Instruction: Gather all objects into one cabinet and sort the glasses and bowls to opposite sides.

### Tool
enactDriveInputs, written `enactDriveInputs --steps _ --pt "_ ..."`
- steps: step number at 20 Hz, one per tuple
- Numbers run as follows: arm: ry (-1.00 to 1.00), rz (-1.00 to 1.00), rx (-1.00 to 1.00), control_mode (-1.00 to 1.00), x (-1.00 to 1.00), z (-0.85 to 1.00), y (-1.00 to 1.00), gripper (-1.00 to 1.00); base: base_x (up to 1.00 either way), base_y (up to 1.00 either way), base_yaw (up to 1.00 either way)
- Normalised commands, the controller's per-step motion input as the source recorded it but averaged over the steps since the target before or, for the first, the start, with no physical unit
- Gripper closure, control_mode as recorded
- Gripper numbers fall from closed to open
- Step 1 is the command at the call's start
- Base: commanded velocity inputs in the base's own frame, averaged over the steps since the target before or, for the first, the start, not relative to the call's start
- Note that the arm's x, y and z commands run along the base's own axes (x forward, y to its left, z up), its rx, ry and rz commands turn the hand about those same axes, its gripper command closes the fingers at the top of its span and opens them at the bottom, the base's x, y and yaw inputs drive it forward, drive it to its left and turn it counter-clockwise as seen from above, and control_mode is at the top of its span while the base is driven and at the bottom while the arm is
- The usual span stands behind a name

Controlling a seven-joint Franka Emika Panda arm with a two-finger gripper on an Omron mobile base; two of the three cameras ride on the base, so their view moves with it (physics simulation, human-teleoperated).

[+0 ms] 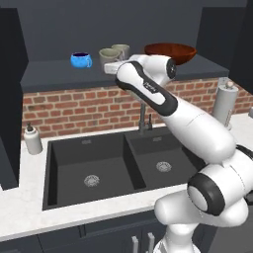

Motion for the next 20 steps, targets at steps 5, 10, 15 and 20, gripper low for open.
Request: enactDriveInputs --steps 5,10,15,20 --pt "0.01 -0.02 0.02 -1.00 0.47 0.02 0.01 1.00 0.00 0.00 0.00" --pt "0.00 0.00 0.00 -1.00 0.28 0.00 0.16 1.00 0.00 0.00 0.00" --pt "0.00 0.00 0.00 -1.00 0.42 0.00 0.40 -1.00 0.00 0.00 0.00" --pt "0.00 0.00 0.00 -1.00 0.05 0.05 0.10 -1.00 0.00 0.00 0.00"
